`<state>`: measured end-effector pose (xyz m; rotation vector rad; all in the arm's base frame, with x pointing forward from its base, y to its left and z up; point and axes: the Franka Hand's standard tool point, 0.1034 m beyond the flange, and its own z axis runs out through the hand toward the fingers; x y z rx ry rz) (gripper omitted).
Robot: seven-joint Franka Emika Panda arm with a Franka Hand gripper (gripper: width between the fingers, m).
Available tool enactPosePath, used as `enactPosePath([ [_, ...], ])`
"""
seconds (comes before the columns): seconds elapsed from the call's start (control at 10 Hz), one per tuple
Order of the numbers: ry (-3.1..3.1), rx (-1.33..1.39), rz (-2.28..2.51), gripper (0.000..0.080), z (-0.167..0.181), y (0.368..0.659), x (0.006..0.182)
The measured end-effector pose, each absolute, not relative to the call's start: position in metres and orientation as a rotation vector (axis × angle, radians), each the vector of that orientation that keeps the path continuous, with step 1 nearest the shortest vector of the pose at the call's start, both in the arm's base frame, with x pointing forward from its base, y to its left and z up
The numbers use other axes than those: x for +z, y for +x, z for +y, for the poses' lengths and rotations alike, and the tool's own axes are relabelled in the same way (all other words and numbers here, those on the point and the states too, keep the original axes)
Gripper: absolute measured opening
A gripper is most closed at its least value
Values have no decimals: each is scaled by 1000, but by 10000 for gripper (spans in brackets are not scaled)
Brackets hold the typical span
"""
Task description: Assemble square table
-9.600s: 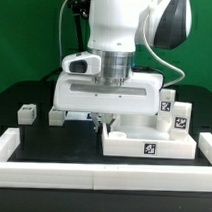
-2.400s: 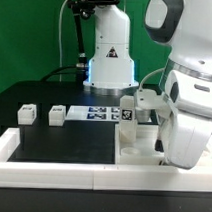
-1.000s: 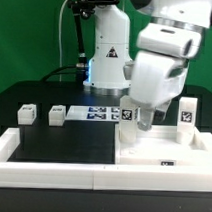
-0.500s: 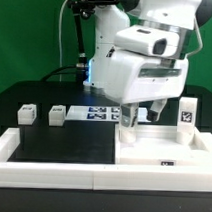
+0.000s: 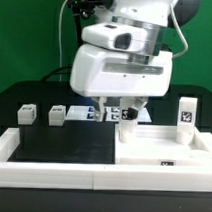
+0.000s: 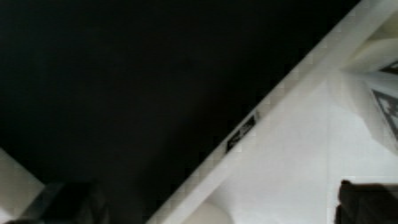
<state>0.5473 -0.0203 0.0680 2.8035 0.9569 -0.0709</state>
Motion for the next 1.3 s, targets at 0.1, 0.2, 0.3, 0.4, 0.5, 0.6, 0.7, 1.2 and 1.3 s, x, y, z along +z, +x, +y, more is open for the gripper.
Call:
enactPosePath([
  [0.1,2837,-88,848,649,-27,550,73],
  [0.2,2874,-110,744,649,-30,555,77],
  [0.3,2904,-130,685,649,-37,556,80],
  [0.4,2910,-130,660,649,-47,557,82],
  [0.5,2909,-131,661,649,-53,557,81],
  [0.6,2910,-134,655,649,-59,556,81],
  [0.7,2912,-136,649,649,-65,555,81],
  [1.2,3042,-159,397,649,-108,543,81],
  [1.3,3058,-146,341,649,-114,541,80],
])
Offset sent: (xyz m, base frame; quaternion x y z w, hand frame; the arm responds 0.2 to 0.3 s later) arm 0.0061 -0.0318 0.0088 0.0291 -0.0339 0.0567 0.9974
